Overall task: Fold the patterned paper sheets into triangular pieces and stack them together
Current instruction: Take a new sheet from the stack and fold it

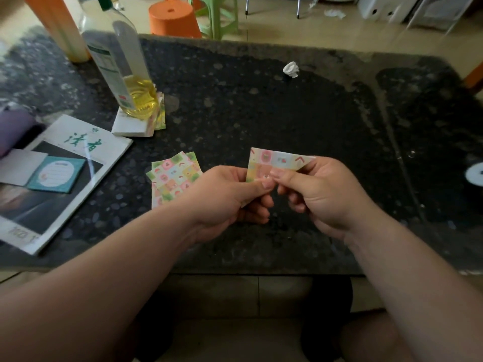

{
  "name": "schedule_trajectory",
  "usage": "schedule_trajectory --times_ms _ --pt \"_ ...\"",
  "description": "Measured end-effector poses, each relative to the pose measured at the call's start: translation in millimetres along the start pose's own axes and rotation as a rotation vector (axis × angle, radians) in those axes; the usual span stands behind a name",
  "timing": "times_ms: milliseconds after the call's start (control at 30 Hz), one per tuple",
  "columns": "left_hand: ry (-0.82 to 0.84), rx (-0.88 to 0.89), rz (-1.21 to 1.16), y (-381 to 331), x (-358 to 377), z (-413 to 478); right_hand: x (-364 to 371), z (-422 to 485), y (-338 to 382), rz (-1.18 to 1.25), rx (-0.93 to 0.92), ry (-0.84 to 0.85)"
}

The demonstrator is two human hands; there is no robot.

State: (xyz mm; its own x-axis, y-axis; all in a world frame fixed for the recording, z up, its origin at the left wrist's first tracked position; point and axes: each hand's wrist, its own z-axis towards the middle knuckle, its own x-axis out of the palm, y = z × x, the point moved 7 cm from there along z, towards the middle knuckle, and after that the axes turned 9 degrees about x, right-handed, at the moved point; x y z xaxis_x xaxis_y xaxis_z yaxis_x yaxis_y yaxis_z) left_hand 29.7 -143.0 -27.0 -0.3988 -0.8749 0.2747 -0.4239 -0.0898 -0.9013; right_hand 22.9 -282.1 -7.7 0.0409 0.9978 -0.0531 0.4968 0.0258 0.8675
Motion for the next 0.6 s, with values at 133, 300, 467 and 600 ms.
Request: schedule_trajectory --times_ms 133,300,467,600 --pt "-0.053 0.025 0.092 -3.4 -6.2 -1.0 -6.8 3.3 4.8 -0.009 0.021 -0.033" --pt "-0.146 0.171 0.268 -13.4 -15.1 -4.3 -10.5 4.7 5.6 0.081 0.066 -0.017" --pt "-0.154 0.271 0.401 -21.7 -21.4 -4.6 -7.5 5.5 1.1 0.146 0.113 0.02" --pt "-0.119 0.275 0.453 -22.5 -23.1 -2.8 -7.3 3.4 0.7 0.162 0.105 0.033"
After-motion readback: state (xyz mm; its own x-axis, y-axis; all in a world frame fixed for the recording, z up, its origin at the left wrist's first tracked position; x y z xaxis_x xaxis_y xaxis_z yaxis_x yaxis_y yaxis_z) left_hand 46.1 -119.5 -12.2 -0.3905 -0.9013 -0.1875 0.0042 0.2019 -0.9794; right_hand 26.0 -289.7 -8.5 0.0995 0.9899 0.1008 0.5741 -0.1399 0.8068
